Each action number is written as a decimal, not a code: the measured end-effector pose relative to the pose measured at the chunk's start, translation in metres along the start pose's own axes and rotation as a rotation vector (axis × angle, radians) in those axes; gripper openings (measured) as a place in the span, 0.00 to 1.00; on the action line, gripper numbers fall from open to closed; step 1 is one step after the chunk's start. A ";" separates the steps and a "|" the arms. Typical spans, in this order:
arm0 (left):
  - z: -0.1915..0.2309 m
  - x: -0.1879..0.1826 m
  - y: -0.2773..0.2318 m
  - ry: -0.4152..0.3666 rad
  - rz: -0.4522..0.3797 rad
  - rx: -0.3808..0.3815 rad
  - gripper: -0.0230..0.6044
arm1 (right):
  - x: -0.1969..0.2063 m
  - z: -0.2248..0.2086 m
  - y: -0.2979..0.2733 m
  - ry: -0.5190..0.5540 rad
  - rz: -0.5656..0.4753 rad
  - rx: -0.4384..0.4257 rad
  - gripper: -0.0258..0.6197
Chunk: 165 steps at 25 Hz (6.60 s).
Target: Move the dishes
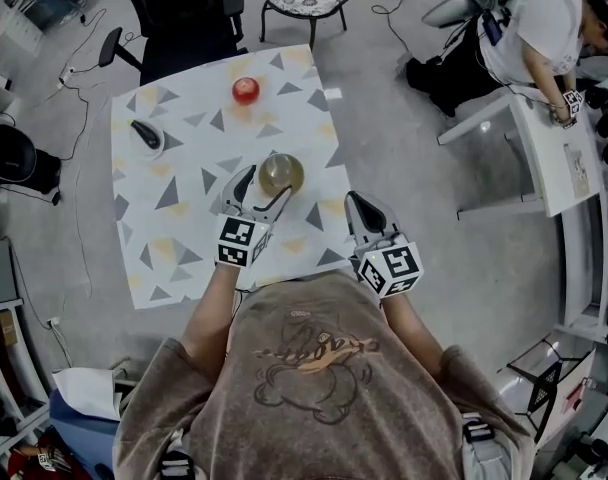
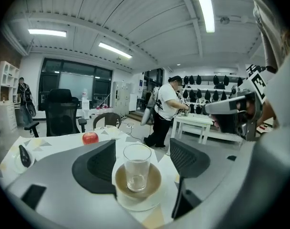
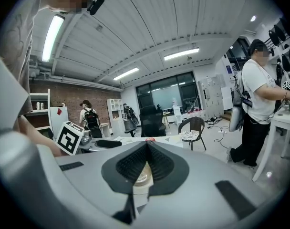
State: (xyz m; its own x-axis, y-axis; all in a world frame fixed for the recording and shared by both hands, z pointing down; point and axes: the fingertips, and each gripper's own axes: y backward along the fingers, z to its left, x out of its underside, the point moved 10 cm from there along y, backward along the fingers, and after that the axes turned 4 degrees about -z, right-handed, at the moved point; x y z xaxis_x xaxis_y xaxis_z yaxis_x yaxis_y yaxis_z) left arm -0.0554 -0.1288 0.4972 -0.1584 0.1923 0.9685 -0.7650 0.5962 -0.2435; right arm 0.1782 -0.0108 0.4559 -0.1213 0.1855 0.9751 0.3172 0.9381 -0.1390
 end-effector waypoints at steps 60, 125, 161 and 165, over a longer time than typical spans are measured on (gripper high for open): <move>0.024 -0.008 -0.025 -0.026 0.019 -0.097 0.50 | 0.012 -0.010 -0.007 -0.017 0.050 0.033 0.05; 0.097 0.052 0.001 0.096 0.066 -0.384 0.50 | 0.021 -0.024 -0.064 -0.025 0.139 -0.093 0.05; 0.029 0.054 0.008 0.150 0.094 -0.219 0.50 | 0.016 -0.012 -0.025 -0.022 0.067 -0.023 0.05; 0.028 0.063 -0.007 0.156 0.127 -0.204 0.50 | 0.016 -0.020 -0.022 -0.028 0.074 -0.006 0.05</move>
State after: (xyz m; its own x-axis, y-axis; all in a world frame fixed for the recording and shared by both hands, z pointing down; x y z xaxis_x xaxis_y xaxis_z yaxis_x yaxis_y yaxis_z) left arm -0.0775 -0.1424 0.5609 -0.1343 0.3836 0.9137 -0.6017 0.7010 -0.3828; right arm 0.1878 -0.0340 0.4784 -0.1233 0.2624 0.9570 0.3319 0.9198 -0.2094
